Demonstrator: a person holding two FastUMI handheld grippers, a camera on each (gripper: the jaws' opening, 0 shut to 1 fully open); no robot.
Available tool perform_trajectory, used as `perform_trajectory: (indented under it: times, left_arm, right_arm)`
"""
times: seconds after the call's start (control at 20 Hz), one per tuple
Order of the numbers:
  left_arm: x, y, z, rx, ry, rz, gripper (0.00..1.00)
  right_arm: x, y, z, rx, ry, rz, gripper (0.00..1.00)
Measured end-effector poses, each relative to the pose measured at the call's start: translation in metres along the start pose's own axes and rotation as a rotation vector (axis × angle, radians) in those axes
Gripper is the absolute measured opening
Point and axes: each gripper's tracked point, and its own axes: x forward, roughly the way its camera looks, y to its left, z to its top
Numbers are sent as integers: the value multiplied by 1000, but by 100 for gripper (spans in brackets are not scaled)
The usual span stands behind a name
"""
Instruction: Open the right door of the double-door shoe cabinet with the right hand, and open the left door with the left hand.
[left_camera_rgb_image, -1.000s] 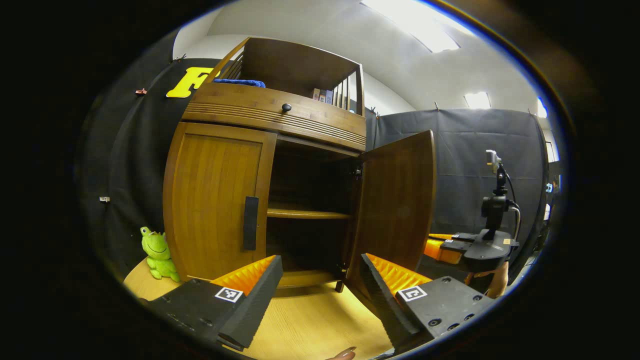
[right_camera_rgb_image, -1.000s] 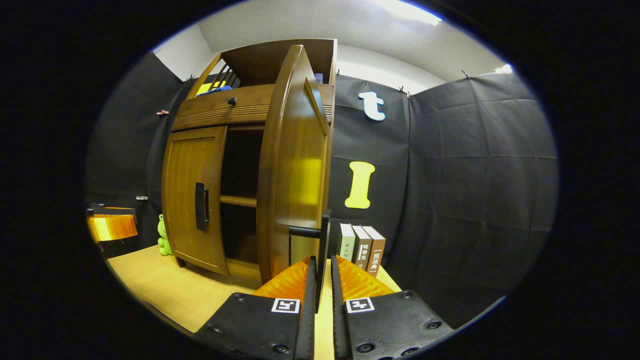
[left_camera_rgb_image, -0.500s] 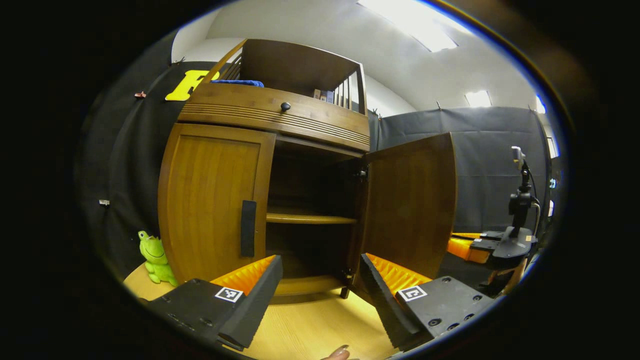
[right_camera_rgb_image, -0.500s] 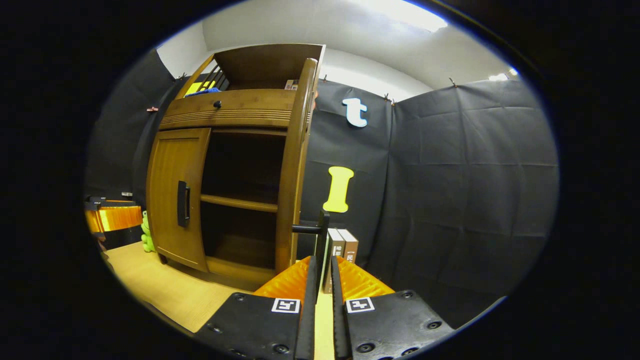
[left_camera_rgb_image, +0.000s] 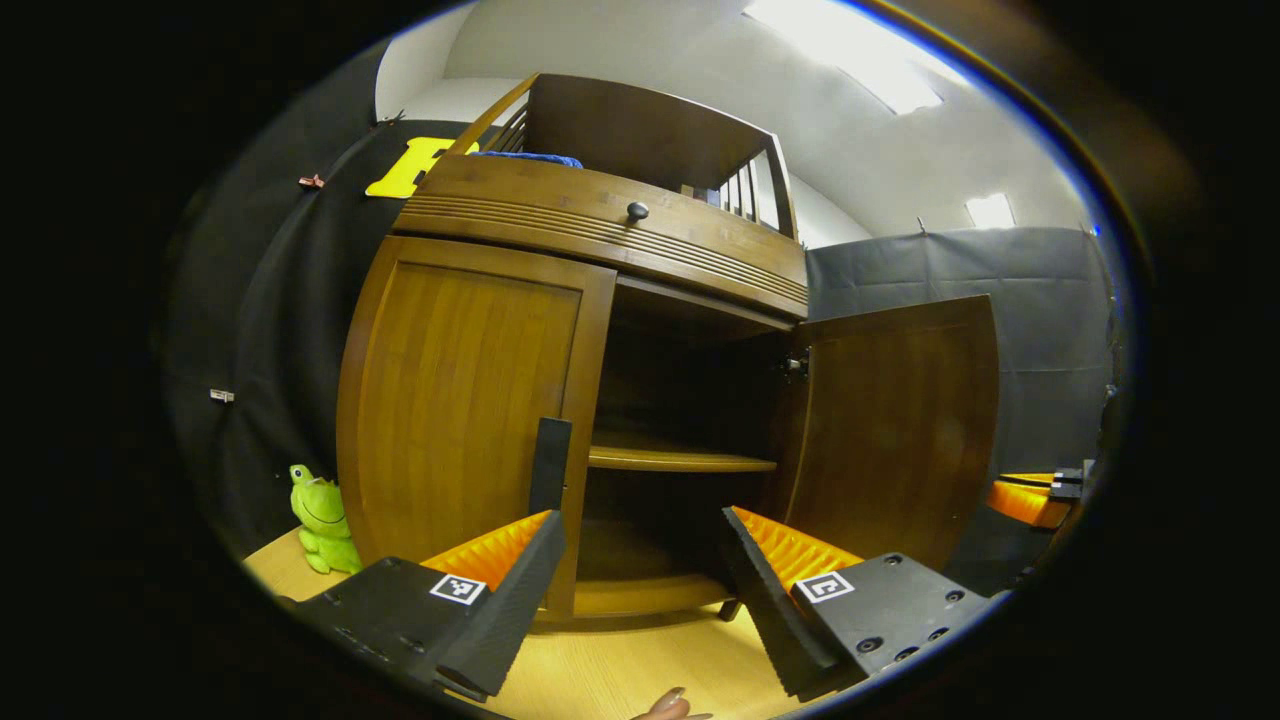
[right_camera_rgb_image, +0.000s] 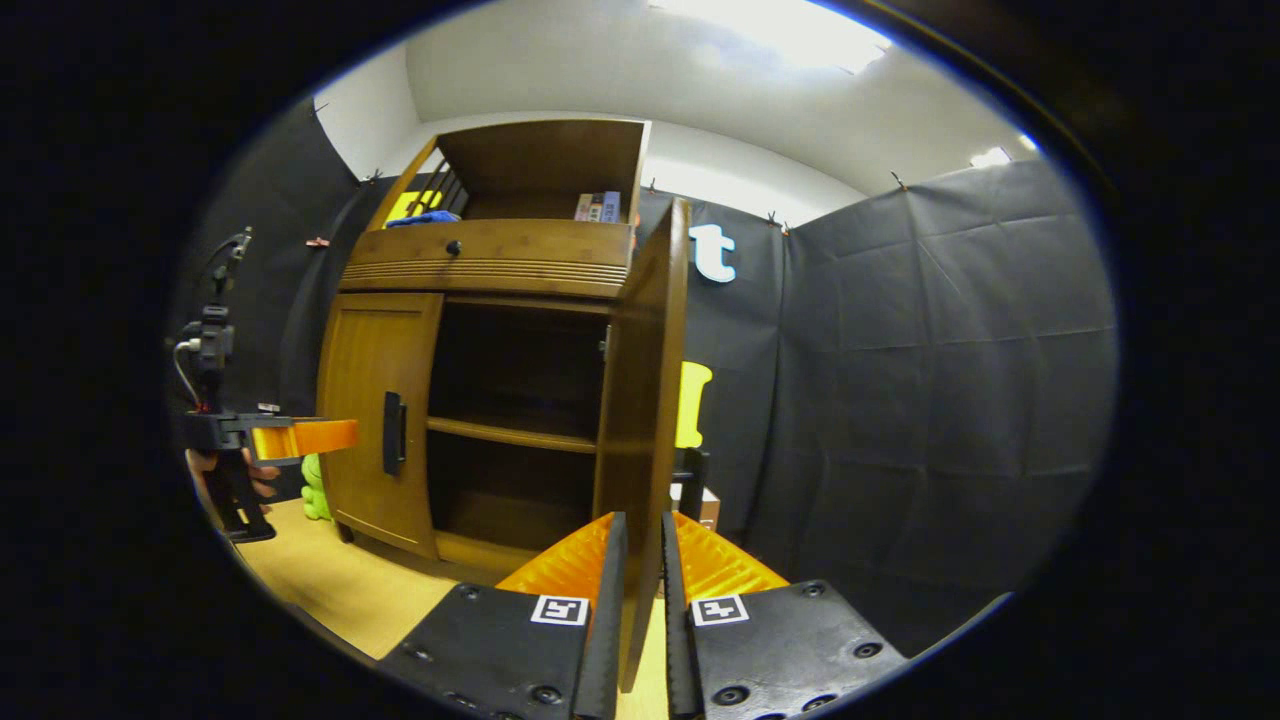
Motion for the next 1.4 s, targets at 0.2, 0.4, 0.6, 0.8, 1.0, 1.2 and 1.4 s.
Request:
perform_trajectory:
  times: [0.2, 0.4, 0.6, 0.8, 1.0, 1.2, 1.4]
  left_arm:
    - [37, 26, -3, 3, -10, 52, 97]
    - [75, 51, -17, 62, 4, 103, 97]
    - [111, 74, -36, 101, 25, 143, 97]
    - [131, 90, -48, 88, 40, 186, 89]
    - [137, 94, -39, 139, 11, 204, 82]
    - [142, 88, -39, 161, 21, 188, 67]
    - [144, 85, -42, 156, 24, 194, 37]
  right_arm:
    - [-18, 34, 7, 44, -10, 106, 58]
    - [-19, 37, 6, 58, -8, 128, 94]
    - [-20, 32, 4, 77, 8, 129, 96]
    - [-17, 29, 15, 75, -14, 134, 96]
    - [-10, 27, 6, 65, -7, 142, 96]
    - [-4, 28, -7, 74, 21, 146, 97]
    - [-3, 29, -14, 75, 49, 150, 96]
